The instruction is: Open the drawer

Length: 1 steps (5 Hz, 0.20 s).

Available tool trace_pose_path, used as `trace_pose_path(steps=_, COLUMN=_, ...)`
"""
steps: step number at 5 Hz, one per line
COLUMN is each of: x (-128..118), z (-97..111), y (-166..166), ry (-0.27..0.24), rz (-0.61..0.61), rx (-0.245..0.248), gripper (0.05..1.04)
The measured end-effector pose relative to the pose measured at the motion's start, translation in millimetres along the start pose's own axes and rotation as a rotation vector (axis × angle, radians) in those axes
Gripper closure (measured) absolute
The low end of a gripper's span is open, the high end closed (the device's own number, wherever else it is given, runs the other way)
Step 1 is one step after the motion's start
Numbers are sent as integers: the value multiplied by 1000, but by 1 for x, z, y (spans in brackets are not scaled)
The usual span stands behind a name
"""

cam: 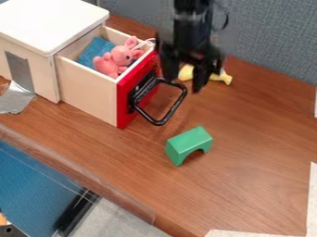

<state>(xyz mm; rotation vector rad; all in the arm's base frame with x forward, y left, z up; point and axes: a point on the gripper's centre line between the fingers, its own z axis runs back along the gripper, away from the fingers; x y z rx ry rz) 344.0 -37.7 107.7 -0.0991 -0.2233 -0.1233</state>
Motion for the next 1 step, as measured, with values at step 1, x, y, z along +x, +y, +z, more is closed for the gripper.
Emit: trace_pose_path(steps=1, x=-2, z=45, y=-9, ry=-80, rz=-84, rx=-39, gripper=69)
